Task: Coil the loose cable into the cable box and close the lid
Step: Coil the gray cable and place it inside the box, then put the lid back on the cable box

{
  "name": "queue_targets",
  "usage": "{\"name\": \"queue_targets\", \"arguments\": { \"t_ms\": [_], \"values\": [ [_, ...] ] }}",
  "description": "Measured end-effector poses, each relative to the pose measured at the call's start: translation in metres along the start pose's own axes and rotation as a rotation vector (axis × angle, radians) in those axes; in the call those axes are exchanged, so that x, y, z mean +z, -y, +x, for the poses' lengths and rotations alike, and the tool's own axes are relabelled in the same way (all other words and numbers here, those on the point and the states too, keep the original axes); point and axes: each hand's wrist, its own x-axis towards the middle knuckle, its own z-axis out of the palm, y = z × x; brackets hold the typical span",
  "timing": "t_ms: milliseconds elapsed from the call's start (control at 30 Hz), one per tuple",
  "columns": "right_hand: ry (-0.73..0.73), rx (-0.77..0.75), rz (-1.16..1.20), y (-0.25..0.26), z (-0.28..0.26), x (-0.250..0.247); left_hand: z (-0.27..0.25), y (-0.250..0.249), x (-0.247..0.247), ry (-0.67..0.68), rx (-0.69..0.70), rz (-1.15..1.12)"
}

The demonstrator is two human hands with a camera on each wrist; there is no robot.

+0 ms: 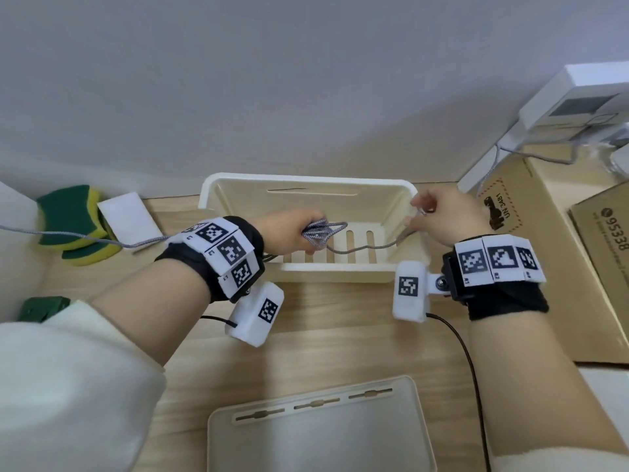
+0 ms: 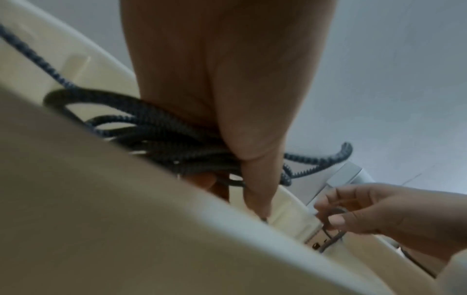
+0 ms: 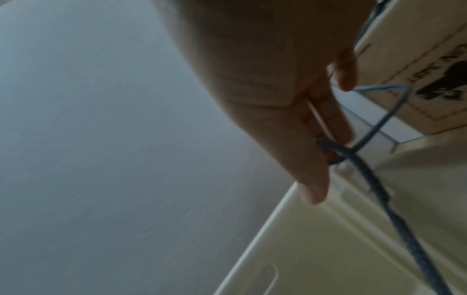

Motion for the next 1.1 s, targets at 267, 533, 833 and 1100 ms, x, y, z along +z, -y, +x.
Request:
{"name": "queue_targets", "arguments": {
  "t_ms": [267,533,833,1100],
  "values": [
    [-0.065,0.069,0.183,-0.013,0.011,0.014,0.004,0.005,0.009,0.106,-0.132,0.100],
    [0.071,0.069,0.155,-0.013,0.014,0.018,0.015,0.019,0.008,0.100,-0.330,0.131],
    [0.051,0.041,0.161,0.005,-0.009,0.012,-0.024,0.005,-0.008,-0.061,-0.284,0.000],
    [-0.253,-0.060,0.390,-0.014,-0.093,0.021,-0.137,-0.005,0.031,-0.773,-0.141,-0.875]
  ]
}}
